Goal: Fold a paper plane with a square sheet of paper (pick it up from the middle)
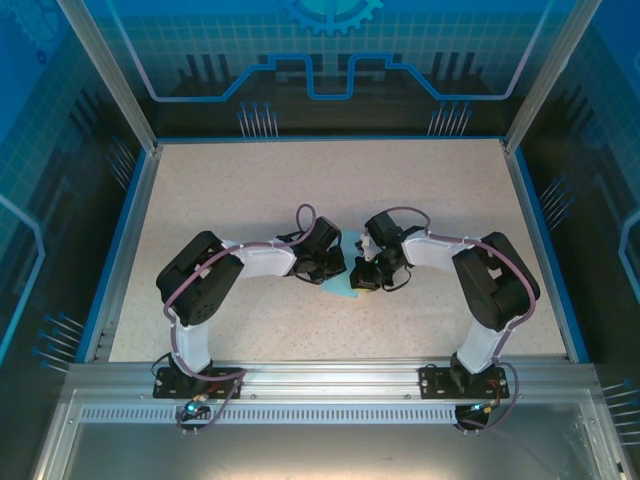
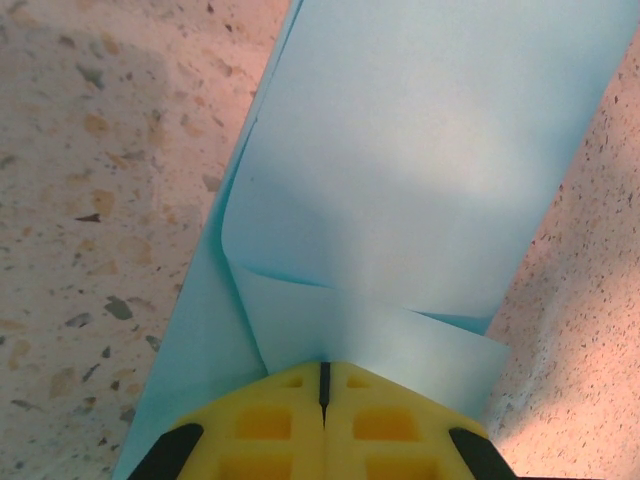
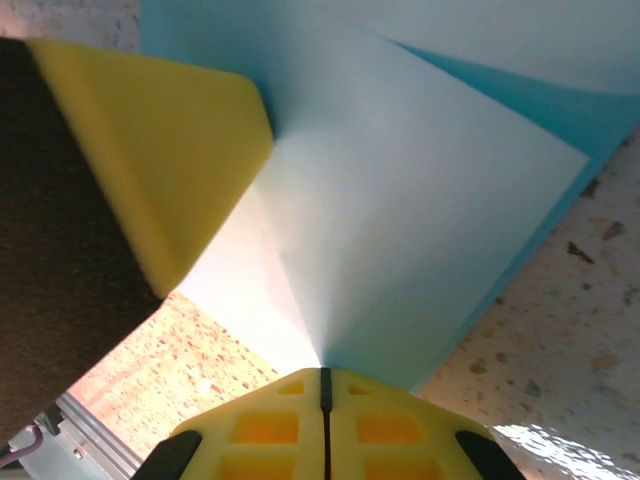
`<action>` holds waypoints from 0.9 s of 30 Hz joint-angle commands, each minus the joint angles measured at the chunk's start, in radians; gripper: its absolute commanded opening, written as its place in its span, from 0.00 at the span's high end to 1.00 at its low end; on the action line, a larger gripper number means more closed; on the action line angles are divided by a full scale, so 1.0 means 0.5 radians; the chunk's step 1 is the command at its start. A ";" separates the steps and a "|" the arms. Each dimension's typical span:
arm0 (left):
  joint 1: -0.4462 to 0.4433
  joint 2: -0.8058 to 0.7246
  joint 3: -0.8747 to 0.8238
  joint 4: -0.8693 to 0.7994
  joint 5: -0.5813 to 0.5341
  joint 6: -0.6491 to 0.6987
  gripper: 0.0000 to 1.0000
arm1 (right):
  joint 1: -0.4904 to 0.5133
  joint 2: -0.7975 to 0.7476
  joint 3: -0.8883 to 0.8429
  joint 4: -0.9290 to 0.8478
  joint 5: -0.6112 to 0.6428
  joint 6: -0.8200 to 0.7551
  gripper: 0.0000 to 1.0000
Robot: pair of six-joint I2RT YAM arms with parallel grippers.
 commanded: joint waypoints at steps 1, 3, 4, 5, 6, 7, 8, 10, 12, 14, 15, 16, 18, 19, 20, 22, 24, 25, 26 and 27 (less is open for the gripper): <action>-0.003 0.050 -0.091 -0.143 -0.006 -0.031 0.99 | 0.031 0.023 0.039 -0.116 0.068 -0.017 0.94; -0.003 0.049 -0.091 -0.146 -0.011 -0.031 0.99 | 0.033 0.029 0.041 -0.134 0.081 -0.023 0.94; -0.002 0.052 -0.094 -0.145 -0.012 -0.030 0.99 | 0.033 0.032 0.040 -0.141 0.087 -0.026 0.94; -0.003 0.052 -0.095 -0.146 -0.012 -0.032 0.98 | 0.034 0.035 0.036 -0.145 0.090 -0.027 0.94; -0.003 0.052 -0.094 -0.148 -0.015 -0.032 0.99 | 0.035 0.039 0.037 -0.150 0.096 -0.030 0.94; -0.001 0.052 -0.094 -0.147 -0.014 -0.032 0.99 | 0.034 0.042 0.035 -0.155 0.102 -0.031 0.94; -0.003 0.052 -0.094 -0.145 -0.018 -0.032 0.98 | 0.035 0.047 0.032 -0.159 0.111 -0.033 0.94; -0.003 0.052 -0.094 -0.151 -0.018 -0.032 0.98 | 0.036 0.052 0.030 -0.172 0.131 -0.038 0.94; -0.003 0.055 -0.094 -0.149 -0.019 -0.032 0.99 | 0.036 0.036 0.034 -0.175 0.142 -0.040 0.94; -0.003 0.054 -0.095 -0.149 -0.015 -0.032 0.99 | 0.036 -0.012 0.038 -0.161 0.123 -0.043 0.94; -0.002 0.053 -0.094 -0.151 -0.014 -0.035 0.99 | 0.036 -0.059 0.032 -0.141 0.100 -0.045 0.94; -0.002 0.053 -0.098 -0.146 -0.011 -0.035 0.99 | 0.036 -0.105 0.032 -0.117 0.073 -0.048 0.93; -0.002 0.052 -0.092 -0.148 -0.006 -0.035 0.98 | 0.046 -0.167 0.036 -0.091 0.038 -0.052 0.93; -0.003 0.052 -0.094 -0.146 -0.006 -0.035 0.99 | 0.051 -0.185 0.044 -0.087 0.023 -0.054 0.93; -0.003 0.050 -0.094 -0.146 -0.006 -0.038 0.99 | 0.056 -0.189 0.047 -0.079 0.010 -0.054 0.93; -0.003 0.049 -0.094 -0.143 -0.010 -0.044 0.99 | 0.070 -0.163 0.053 -0.065 -0.009 -0.051 0.93; -0.001 0.052 -0.094 -0.143 -0.012 -0.049 0.99 | 0.082 -0.120 0.057 -0.047 -0.017 -0.044 0.93; -0.001 0.054 -0.094 -0.141 -0.007 -0.050 0.99 | 0.087 -0.099 0.061 -0.035 -0.019 -0.037 0.93; -0.001 0.055 -0.096 -0.138 -0.008 -0.053 0.99 | 0.091 -0.077 0.066 -0.028 -0.023 -0.032 0.93; -0.001 0.055 -0.095 -0.137 -0.008 -0.056 0.99 | 0.096 -0.056 0.073 -0.020 -0.025 -0.030 0.93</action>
